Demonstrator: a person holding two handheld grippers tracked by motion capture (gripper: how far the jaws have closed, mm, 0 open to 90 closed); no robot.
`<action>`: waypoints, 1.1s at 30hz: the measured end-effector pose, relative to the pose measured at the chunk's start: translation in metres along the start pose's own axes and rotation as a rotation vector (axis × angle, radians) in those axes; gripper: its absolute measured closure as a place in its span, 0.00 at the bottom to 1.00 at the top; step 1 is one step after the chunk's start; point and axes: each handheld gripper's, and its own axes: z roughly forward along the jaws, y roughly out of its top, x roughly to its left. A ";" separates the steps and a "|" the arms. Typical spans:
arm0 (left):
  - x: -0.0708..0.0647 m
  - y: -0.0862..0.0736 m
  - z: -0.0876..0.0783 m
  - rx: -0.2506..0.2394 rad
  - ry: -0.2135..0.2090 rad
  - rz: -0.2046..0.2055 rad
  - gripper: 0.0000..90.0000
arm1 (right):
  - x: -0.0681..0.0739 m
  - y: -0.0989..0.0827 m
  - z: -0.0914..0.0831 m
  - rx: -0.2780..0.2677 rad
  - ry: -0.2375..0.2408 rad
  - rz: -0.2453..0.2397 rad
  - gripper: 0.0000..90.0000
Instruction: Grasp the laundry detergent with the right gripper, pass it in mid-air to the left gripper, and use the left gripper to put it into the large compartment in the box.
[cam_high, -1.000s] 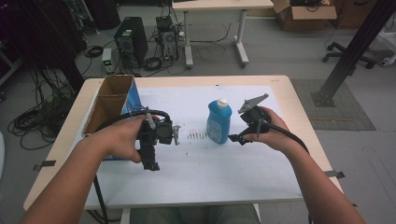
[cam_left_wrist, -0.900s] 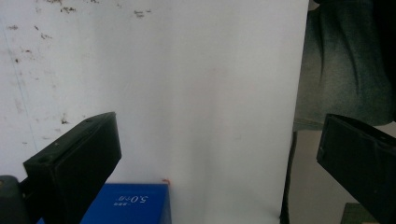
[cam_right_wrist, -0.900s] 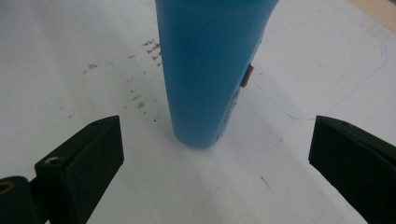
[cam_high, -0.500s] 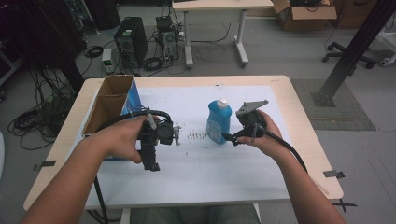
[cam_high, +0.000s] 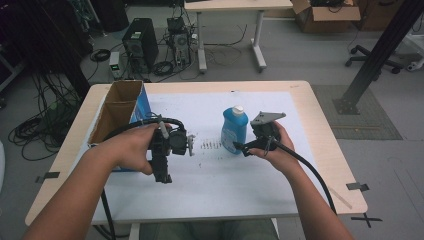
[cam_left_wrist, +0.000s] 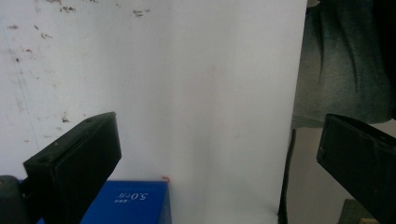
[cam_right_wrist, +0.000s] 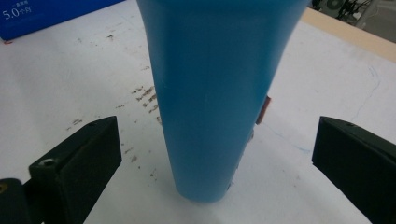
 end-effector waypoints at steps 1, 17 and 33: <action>0.000 0.000 0.000 0.003 0.002 0.001 0.00 | 0.002 -0.001 0.003 -0.017 -0.010 -0.001 0.01; -0.002 0.003 0.002 0.002 -0.006 0.007 0.00 | 0.007 -0.004 0.019 -0.089 -0.071 0.052 0.01; -0.003 0.005 0.002 0.004 -0.008 0.007 0.00 | 0.010 -0.007 0.028 -0.160 -0.079 0.093 0.02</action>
